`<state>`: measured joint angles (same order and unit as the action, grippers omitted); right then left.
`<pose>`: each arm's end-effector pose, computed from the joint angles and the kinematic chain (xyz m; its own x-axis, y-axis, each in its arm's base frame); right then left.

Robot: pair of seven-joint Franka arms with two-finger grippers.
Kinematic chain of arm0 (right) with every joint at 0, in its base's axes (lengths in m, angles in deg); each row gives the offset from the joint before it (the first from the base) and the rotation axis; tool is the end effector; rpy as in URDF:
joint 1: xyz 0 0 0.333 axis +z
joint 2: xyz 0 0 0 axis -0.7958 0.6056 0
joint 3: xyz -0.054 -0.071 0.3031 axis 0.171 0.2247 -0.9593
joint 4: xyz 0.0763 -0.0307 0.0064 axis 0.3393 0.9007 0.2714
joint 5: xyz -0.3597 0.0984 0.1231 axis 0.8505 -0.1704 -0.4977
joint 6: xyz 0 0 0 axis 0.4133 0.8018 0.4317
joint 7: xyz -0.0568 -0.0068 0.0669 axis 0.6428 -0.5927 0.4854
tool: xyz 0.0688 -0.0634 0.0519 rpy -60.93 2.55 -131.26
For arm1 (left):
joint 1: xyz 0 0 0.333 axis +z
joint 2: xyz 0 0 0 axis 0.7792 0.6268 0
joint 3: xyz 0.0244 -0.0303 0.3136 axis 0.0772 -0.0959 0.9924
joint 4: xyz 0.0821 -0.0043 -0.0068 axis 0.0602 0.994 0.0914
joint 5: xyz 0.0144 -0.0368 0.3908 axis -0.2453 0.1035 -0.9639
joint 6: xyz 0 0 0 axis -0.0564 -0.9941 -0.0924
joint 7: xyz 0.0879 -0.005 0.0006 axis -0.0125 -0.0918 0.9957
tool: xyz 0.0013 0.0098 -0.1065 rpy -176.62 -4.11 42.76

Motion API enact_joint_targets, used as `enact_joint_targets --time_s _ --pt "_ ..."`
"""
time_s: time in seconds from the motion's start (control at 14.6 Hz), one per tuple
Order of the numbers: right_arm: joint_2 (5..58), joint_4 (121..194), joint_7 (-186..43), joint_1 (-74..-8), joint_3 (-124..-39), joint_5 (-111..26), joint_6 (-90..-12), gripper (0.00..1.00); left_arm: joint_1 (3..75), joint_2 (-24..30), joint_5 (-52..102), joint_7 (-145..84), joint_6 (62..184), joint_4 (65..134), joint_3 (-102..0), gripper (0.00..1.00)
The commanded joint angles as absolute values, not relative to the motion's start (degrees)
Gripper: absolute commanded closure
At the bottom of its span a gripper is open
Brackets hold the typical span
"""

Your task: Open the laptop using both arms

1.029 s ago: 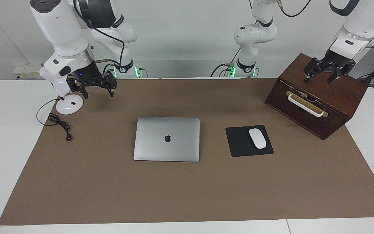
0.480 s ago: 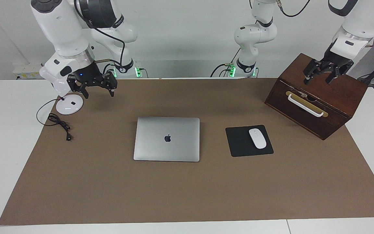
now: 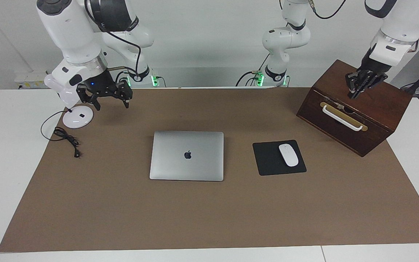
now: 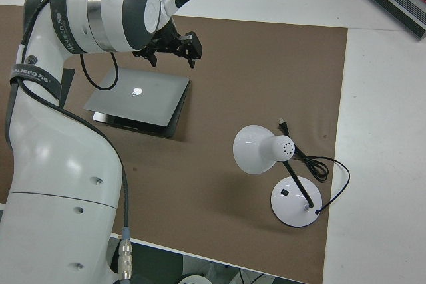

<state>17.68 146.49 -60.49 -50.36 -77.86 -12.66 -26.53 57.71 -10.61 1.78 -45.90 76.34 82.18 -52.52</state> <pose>0.5605 0.0624 0.5973 0.9982 0.0581 -0.0178 0.0578 -0.9982 -0.0188 0.5376 0.0140 0.6439 0.9980 0.0387 0.0494 0.0376 -0.9990 0.0224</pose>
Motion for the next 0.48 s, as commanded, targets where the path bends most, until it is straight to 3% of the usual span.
enact_joint_targets --time_s 0.0,0.41 --pt "17.19 147.3 -60.52 -50.62 -77.88 -13.72 -26.24 0.0 56.99 -11.2 0.84 -44.83 77.35 83.37 -52.33 1.0" --pt "17.19 147.48 -60.52 -50.79 -77.88 -16.89 -26.33 0.0 55.85 -13.48 5.75 -45.26 81.73 88.89 -52.51 1.0"
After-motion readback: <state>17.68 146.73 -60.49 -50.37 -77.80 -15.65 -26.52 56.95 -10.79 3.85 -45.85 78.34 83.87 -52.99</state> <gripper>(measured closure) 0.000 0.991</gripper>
